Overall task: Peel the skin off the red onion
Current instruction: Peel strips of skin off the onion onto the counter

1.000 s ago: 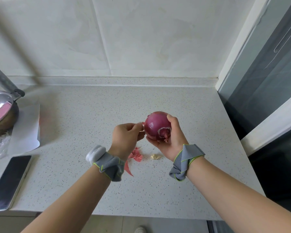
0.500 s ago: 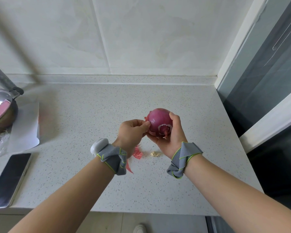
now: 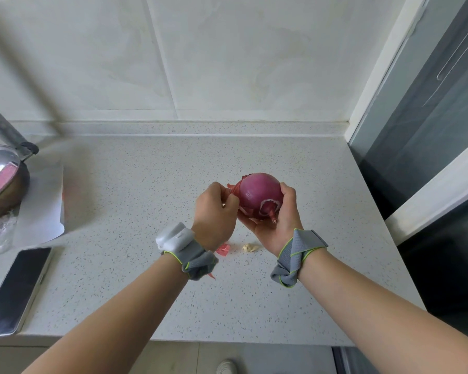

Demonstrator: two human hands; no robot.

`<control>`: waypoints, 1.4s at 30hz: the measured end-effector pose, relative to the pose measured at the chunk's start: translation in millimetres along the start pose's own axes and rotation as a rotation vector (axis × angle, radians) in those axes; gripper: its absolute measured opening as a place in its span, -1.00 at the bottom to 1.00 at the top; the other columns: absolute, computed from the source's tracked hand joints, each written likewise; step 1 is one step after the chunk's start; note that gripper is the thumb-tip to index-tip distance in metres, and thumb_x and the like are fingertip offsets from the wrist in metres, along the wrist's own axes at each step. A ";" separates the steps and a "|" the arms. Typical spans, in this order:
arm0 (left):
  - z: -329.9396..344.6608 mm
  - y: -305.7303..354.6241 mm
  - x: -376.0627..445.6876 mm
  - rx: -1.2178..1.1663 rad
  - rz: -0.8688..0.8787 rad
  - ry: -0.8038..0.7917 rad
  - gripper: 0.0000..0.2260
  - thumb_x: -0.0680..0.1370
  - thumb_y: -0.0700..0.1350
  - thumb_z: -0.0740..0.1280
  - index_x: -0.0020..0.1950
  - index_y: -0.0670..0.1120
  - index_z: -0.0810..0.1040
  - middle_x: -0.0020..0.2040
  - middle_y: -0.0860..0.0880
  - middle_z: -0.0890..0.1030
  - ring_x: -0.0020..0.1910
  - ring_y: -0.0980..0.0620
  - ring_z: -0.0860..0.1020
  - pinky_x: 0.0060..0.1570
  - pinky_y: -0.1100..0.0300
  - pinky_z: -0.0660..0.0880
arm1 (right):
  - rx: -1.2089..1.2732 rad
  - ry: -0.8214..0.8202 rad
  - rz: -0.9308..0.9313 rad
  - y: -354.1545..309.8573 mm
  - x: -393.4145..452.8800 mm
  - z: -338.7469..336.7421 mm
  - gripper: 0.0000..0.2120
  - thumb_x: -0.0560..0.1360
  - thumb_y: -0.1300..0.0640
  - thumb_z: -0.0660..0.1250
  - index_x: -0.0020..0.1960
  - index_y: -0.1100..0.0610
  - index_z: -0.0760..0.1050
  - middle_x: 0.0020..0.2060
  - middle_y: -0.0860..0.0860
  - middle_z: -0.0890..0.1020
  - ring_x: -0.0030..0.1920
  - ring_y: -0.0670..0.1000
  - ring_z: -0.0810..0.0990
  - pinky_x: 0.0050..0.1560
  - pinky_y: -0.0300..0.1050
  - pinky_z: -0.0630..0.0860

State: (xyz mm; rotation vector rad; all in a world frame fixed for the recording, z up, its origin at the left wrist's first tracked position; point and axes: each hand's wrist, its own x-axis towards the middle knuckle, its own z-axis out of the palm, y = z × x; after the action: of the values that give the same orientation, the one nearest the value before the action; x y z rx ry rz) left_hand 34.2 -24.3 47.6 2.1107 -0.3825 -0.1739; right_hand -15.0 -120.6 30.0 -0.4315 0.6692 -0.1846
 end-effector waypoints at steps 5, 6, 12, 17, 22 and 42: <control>6.0 -4.2 0.0 0.115 0.097 0.085 -0.83 0.47 -0.30 0.14 -0.30 -0.14 0.25 -0.32 -0.04 0.34 -0.25 -0.07 0.33 -0.29 0.08 0.33 | 0.004 0.004 0.000 5.5 -2.2 1.5 -0.56 0.48 -0.14 0.19 0.07 0.23 0.47 -0.08 0.22 0.57 -0.17 0.15 0.63 -0.20 0.02 0.63; 7.0 -4.8 1.0 0.109 0.094 0.101 -0.77 0.47 -0.31 0.14 -0.34 -0.10 0.20 -0.34 -0.01 0.30 -0.26 -0.06 0.31 -0.32 0.12 0.29 | 0.006 0.008 -0.001 6.5 -2.6 1.9 -0.59 0.48 -0.14 0.18 0.02 0.22 0.47 -0.10 0.21 0.57 -0.17 0.15 0.62 -0.20 0.03 0.62; 9.4 -6.1 3.5 0.067 0.051 0.140 -0.70 0.42 -0.37 0.14 -0.39 -0.06 0.14 -0.35 -0.02 0.30 -0.26 -0.06 0.31 -0.28 0.04 0.31 | -0.005 0.013 -0.010 9.2 -1.5 2.5 -0.57 0.49 -0.14 0.16 0.06 0.23 0.46 -0.04 0.22 0.55 -0.13 0.15 0.62 -0.23 0.02 0.60; 11.8 -12.7 6.9 0.049 0.081 0.141 -0.68 0.41 -0.39 0.13 -0.40 -0.05 0.14 -0.37 -0.01 0.30 -0.29 -0.05 0.30 -0.38 0.20 0.22 | -0.007 0.007 -0.015 10.2 -0.9 2.4 -0.55 0.49 -0.13 0.16 0.13 0.23 0.45 -0.03 0.23 0.55 -0.13 0.16 0.62 -0.24 0.00 0.65; 12.9 -15.0 3.9 -0.049 0.058 0.198 -0.69 0.42 -0.38 0.15 -0.41 -0.05 0.18 -0.42 0.02 0.33 -0.36 0.05 0.35 -0.42 0.37 0.29 | 0.020 -0.022 -0.028 9.4 2.7 2.1 -0.51 0.47 -0.13 0.15 0.16 0.24 0.45 0.02 0.24 0.55 -0.08 0.19 0.62 -0.07 0.07 0.63; -5.1 0.3 22.6 -0.561 -0.337 -0.207 -0.86 0.51 -0.23 0.30 -0.25 -0.17 0.46 -0.21 -0.12 0.52 -0.11 -0.11 0.54 0.07 -0.01 0.55 | -0.735 -0.045 -0.083 -33.8 11.5 -8.0 -0.62 0.46 -0.13 0.29 0.23 -0.05 0.36 0.11 0.08 0.47 0.13 0.24 0.56 -0.01 0.16 0.58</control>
State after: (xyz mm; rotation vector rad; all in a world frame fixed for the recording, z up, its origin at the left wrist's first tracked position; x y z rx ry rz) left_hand 56.8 -28.1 51.2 1.5877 -0.0751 -0.6251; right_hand -12.1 -156.9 33.0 -1.1659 0.6622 0.0018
